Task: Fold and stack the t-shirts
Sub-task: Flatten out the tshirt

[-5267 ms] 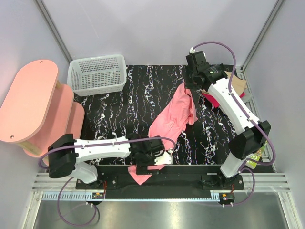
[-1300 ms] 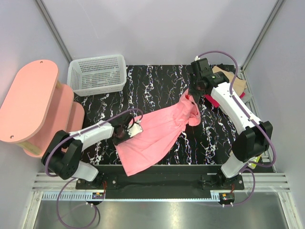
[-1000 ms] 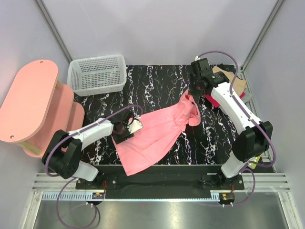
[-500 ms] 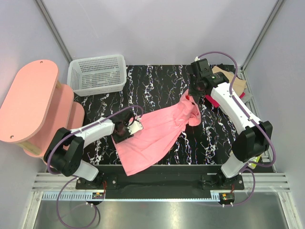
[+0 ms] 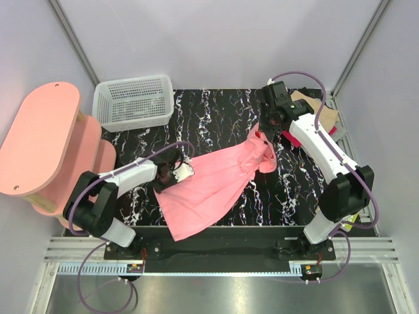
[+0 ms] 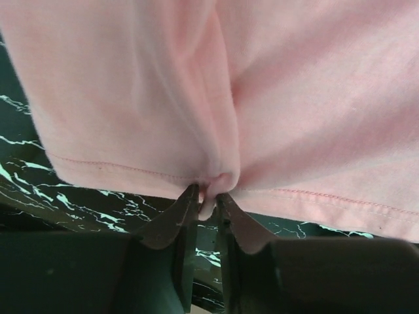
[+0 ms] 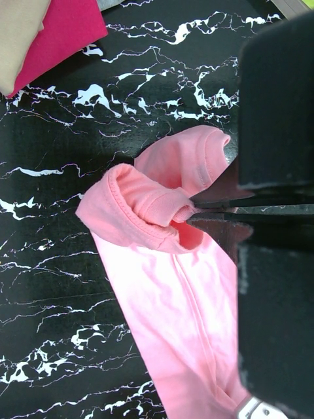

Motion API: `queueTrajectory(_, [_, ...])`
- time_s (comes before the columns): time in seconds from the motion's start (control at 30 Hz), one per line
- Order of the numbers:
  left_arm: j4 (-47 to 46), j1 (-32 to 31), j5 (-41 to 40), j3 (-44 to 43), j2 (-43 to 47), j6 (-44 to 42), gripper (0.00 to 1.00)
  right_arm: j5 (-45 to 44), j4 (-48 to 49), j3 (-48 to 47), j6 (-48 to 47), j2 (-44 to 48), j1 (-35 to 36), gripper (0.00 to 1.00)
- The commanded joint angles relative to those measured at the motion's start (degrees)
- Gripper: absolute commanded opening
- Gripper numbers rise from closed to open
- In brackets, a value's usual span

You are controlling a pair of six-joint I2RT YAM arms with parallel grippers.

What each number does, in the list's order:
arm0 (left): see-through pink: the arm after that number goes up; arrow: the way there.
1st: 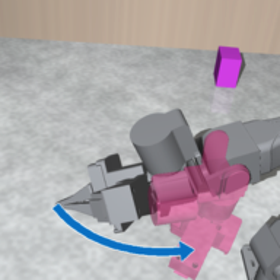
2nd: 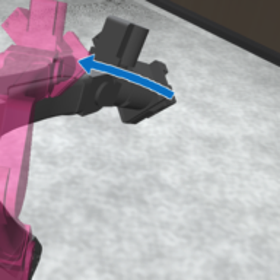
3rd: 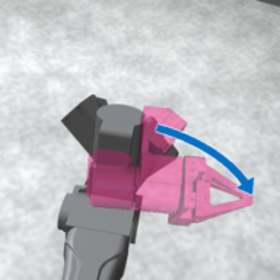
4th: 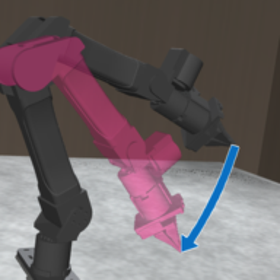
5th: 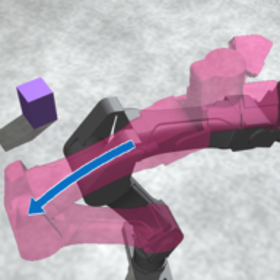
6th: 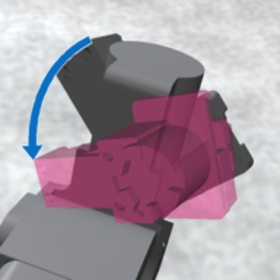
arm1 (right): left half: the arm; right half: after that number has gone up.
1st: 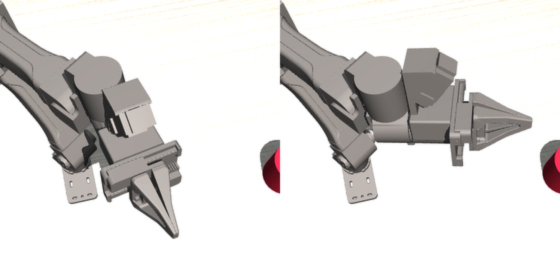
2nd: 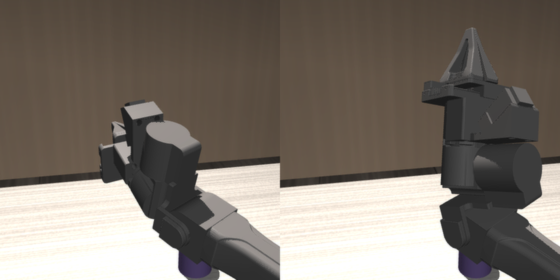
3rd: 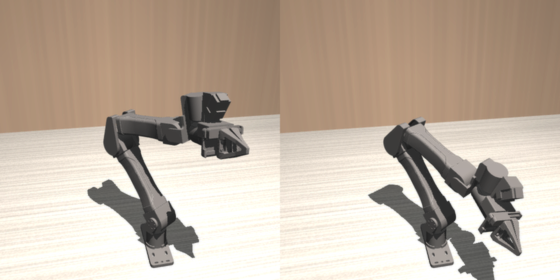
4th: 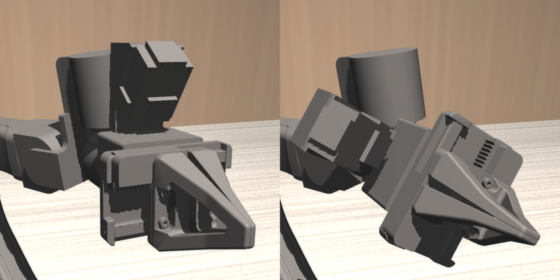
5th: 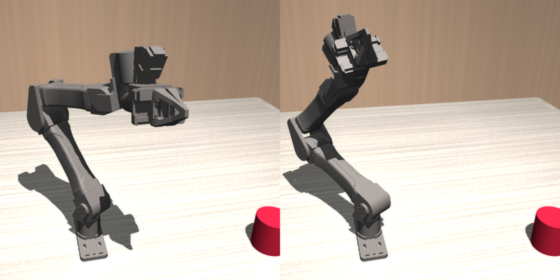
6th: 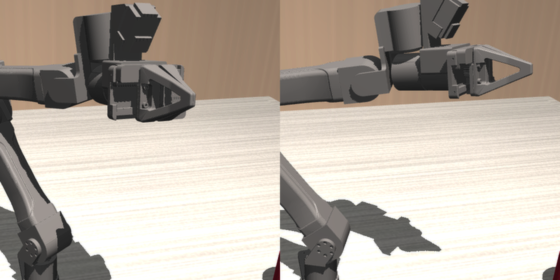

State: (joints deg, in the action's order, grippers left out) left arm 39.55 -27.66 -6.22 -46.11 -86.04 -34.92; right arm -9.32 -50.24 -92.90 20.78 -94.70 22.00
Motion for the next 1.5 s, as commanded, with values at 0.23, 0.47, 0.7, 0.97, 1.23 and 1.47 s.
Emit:
queueTrajectory(0.23, [0.4, 4.2, -0.1, -7.3, 1.0, -2.4, 0.08, 0.9, 2.0, 0.4, 0.8, 2.0, -0.4, 0.00])
queueTrajectory(0.47, [0.9, 4.7, 2.4, -6.5, 0.4, -0.8, 0.00, 0.4, 2.0, 1.1, 0.6, 2.3, -0.4, 0.00])
queueTrajectory(0.7, [0.4, 4.9, 1.7, -5.7, 1.8, -0.8, 0.00, -0.3, 2.0, 1.2, 0.8, 2.3, -0.5, 0.00])
queueTrajectory(0.97, [0.5, 11.2, -2.2, -14.3, 1.9, -5.0, 0.00, -1.8, 1.5, 2.5, 1.0, 4.3, -0.5, 0.00])
queueTrajectory(1.23, [1.0, 18.0, -4.0, -20.2, 3.1, -7.8, 0.00, 0.4, -0.1, 6.9, 3.2, 10.5, -0.4, 0.00])
queueTrajectory(1.47, [1.1, 21.9, -5.1, -25.5, 4.0, -10.8, 0.00, -0.2, -1.9, 12.7, 6.0, 18.1, -0.4, 0.00])
